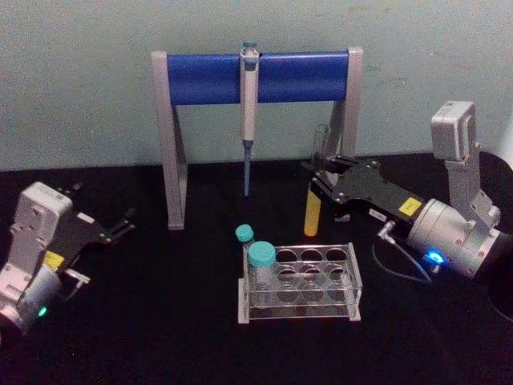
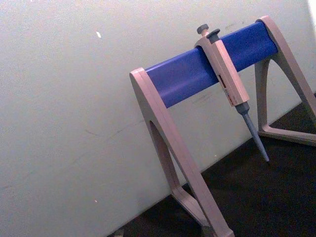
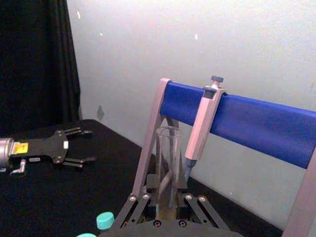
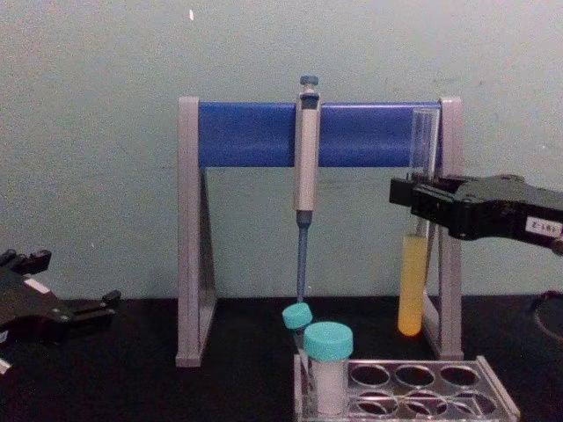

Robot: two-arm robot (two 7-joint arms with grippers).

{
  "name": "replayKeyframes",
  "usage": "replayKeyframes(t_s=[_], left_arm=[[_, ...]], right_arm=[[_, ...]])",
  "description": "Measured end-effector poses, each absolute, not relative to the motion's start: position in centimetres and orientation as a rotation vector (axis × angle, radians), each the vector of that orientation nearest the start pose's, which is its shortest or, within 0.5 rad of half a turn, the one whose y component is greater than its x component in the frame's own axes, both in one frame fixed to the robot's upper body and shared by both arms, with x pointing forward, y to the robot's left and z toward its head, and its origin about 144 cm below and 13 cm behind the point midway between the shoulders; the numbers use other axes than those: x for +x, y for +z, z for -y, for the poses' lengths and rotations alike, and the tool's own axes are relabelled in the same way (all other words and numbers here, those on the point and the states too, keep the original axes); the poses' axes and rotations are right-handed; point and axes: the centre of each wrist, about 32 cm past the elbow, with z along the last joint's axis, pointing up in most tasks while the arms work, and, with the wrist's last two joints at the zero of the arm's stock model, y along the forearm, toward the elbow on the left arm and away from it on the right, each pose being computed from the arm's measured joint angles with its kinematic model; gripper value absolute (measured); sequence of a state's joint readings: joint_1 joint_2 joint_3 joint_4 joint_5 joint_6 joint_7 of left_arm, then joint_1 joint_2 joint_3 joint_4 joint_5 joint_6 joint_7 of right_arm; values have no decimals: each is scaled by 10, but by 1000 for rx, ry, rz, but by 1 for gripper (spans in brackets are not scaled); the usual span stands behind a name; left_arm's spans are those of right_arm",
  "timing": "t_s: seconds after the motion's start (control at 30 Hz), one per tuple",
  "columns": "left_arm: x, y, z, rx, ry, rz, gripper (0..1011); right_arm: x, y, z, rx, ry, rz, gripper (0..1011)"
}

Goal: Pick up the test tube from the test tube rack, shake it, then place it back into the test tube rack.

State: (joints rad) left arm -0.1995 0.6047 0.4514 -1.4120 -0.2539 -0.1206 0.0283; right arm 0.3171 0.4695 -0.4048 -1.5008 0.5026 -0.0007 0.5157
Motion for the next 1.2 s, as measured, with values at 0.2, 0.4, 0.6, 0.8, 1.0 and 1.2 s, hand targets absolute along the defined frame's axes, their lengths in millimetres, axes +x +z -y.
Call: replayKeyframes(t_s=[0.2, 0.4, 0.6, 0.8, 1.0, 1.2], left_arm=[[489, 1140, -310, 304, 1248, 285, 1010], [489, 1140, -310, 305, 1248, 285, 1010], [489, 1140, -310, 304, 1248, 285, 1010], [489, 1140, -310, 304, 1248, 285, 1010], [489, 1140, -310, 304, 1248, 285, 1010], [489, 1140, -310, 304, 1248, 285, 1010]], right_arm=[[524, 1208, 258, 6, -733, 75, 225], [523, 1207, 258, 9, -732, 73, 225], [517, 1209, 259, 21, -727, 76, 225], [506, 1211, 260, 35, -714, 80, 225], [497, 1210, 261, 35, -708, 76, 225], [491, 1204, 262, 19, -711, 52, 225]])
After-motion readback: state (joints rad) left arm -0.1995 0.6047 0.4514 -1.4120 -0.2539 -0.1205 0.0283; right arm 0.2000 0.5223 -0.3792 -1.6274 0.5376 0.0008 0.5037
